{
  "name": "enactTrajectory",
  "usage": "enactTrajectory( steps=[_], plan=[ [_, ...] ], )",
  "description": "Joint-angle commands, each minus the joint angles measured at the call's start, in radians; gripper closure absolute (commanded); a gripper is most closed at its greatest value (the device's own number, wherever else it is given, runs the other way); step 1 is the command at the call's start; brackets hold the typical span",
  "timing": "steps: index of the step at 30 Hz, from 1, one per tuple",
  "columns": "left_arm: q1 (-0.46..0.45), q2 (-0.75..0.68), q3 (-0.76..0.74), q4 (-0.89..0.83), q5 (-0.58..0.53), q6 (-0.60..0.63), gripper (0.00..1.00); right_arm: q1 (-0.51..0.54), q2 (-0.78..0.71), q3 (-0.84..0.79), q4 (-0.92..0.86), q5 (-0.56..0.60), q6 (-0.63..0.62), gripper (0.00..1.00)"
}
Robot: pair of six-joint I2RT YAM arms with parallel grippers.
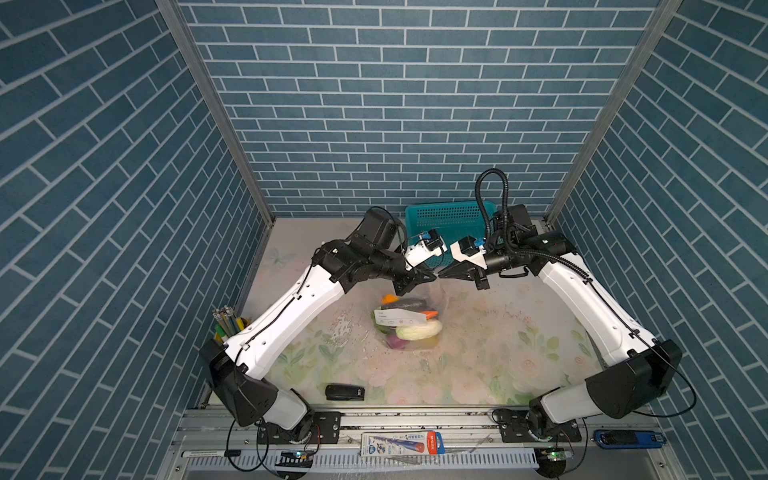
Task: Place the food in the zip-top bag and seal the zipper
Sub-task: 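Slide the left gripper along the blue zipper away from the right gripper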
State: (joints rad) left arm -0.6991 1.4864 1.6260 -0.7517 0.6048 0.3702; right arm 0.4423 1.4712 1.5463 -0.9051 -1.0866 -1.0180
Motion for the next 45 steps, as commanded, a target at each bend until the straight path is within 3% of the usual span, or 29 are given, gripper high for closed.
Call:
enactTrajectory(
  steps=[1,45],
  plan=[
    [0.012,-0.039,-0.01,-0.012,-0.035,0.0,0.95,-0.004,-0.04,0.011,-0.04,0.004,-0.027,1.0],
    [0.076,-0.136,-0.066,-0.087,-0.102,0.029,0.96,-0.035,-0.066,0.045,-0.075,0.033,-0.021,1.0]
  ],
)
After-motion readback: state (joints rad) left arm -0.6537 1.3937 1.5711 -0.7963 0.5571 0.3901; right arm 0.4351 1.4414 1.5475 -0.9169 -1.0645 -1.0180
